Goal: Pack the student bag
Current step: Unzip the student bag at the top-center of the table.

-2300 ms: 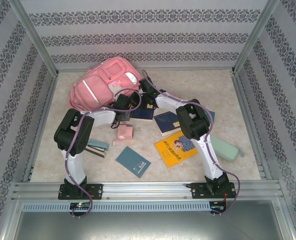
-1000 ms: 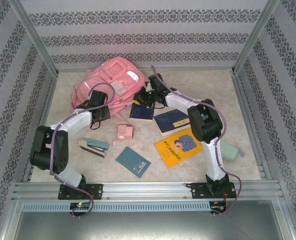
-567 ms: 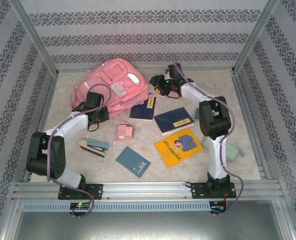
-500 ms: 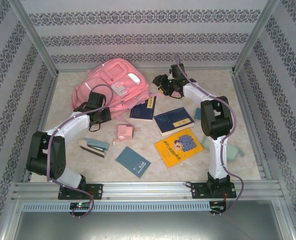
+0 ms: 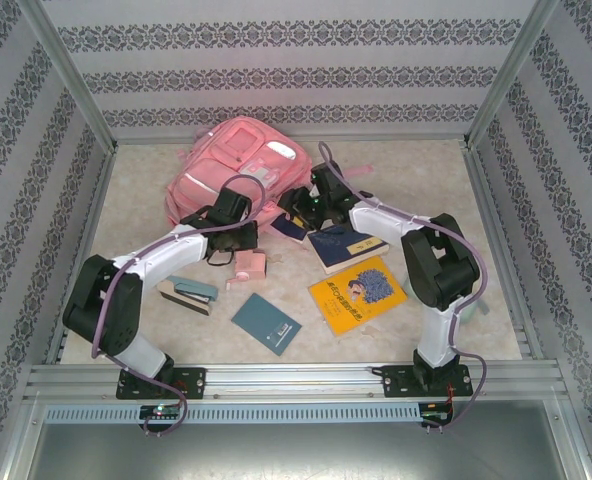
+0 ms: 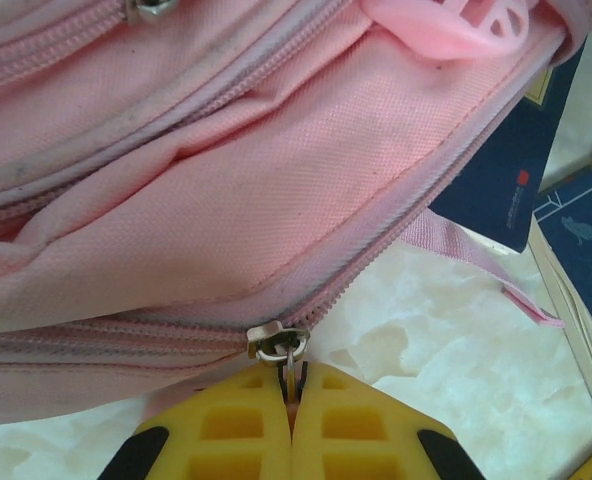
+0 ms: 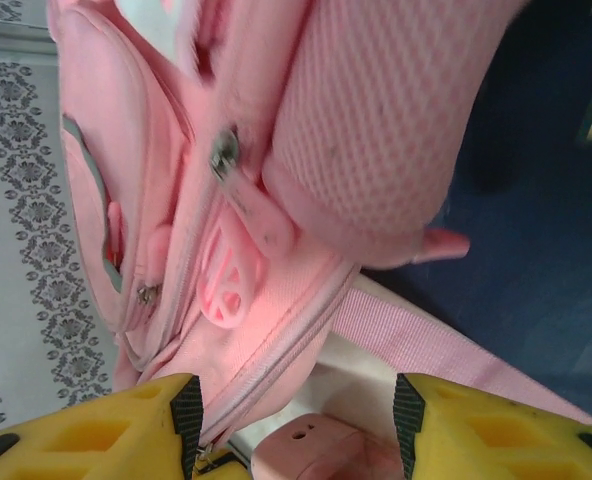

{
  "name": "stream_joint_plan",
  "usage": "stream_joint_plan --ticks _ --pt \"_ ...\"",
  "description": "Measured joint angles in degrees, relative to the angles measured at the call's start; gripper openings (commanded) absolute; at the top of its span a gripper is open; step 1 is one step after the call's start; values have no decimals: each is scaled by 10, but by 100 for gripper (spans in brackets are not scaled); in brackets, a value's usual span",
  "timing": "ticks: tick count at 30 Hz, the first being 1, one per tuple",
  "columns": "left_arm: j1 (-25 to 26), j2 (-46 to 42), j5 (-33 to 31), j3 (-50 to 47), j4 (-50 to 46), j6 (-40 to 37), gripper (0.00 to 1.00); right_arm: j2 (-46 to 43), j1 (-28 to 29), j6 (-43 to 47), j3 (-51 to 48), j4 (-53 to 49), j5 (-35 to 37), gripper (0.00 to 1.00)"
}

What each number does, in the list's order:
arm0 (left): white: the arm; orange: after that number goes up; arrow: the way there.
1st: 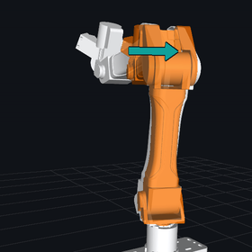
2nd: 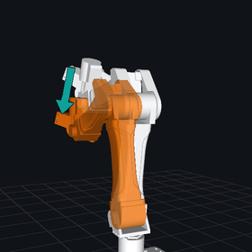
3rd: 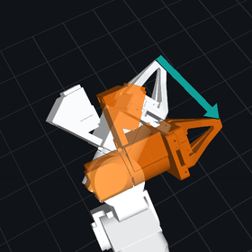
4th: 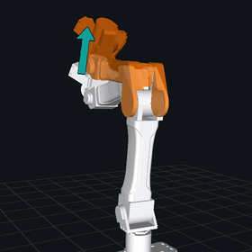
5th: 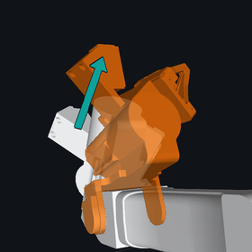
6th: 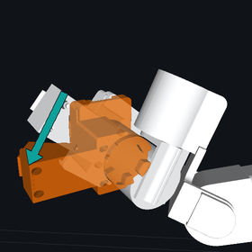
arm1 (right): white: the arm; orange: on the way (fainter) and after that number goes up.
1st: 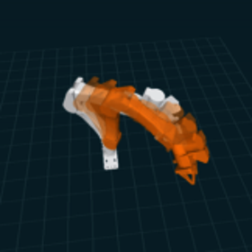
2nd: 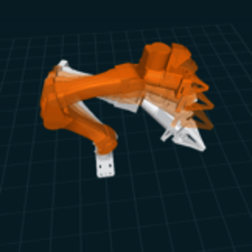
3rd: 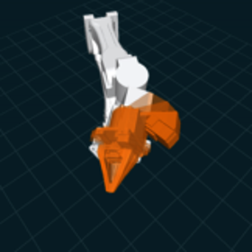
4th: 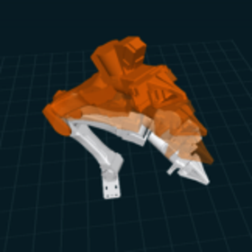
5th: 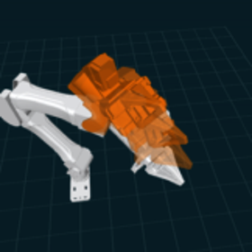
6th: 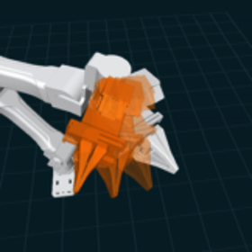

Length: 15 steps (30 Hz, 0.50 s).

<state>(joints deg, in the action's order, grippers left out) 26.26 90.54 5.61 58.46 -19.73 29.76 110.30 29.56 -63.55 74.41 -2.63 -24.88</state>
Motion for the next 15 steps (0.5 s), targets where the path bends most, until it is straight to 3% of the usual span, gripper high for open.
stream_joint_plan --ticks 10,12,15 --pt "11 5 -4 1 -2 3 0 80 52 -81 31 78 -2 46" --pt "11 5 -10 1 -7 3 0 94 57 -89 43 78 -2 36" --pt "11 5 -17 1 -14 3 0 106 60 -95 54 76 -1 2"
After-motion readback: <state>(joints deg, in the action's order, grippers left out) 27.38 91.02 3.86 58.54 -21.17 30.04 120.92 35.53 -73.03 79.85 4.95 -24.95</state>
